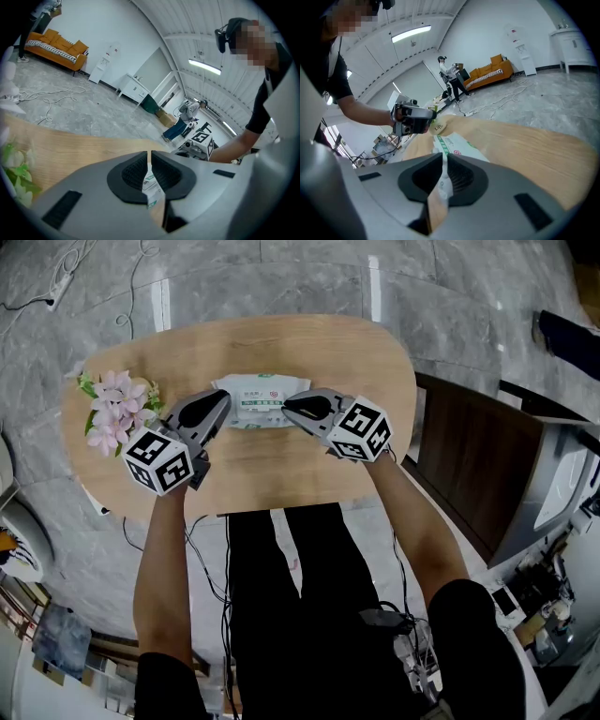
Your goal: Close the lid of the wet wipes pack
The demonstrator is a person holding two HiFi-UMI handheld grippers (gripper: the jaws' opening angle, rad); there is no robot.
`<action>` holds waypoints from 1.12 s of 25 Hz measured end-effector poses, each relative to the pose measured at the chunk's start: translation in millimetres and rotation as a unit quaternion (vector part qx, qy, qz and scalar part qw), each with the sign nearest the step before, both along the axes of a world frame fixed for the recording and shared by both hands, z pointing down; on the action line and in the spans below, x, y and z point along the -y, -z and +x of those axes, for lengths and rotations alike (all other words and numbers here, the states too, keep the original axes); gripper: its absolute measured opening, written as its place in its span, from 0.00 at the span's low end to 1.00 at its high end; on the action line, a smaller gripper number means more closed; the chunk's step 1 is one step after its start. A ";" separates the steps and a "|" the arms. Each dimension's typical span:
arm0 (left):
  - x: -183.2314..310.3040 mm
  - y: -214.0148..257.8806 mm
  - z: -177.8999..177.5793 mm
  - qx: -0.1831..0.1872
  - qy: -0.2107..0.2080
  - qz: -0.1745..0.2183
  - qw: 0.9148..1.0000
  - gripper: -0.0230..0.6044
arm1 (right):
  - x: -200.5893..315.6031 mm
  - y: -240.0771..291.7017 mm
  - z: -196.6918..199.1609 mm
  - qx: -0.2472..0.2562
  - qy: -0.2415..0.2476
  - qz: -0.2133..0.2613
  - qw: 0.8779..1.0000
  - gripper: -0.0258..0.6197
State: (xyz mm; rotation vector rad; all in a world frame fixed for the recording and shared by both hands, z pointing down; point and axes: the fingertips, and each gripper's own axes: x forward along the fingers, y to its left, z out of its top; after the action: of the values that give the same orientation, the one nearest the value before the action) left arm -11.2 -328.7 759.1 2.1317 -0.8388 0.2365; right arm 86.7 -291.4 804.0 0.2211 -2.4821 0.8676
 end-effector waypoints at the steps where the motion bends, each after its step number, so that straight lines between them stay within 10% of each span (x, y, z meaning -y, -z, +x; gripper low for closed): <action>1: -0.5 -0.6 -0.1 0.000 0.000 -0.001 1.000 0.10 | -2.1 -1.9 -0.2 -0.002 0.002 -0.003 1.000 0.10; 28: -12.0 -12.0 -4.1 -0.008 0.004 -0.012 1.000 0.10 | -2.8 -28.9 -22.8 -0.053 0.000 -0.026 0.998 0.06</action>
State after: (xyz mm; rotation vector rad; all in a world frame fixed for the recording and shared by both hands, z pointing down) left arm -15.2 -316.7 771.1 2.1048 -0.8319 0.2248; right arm 63.8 -288.6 832.8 0.2425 -2.3580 0.8955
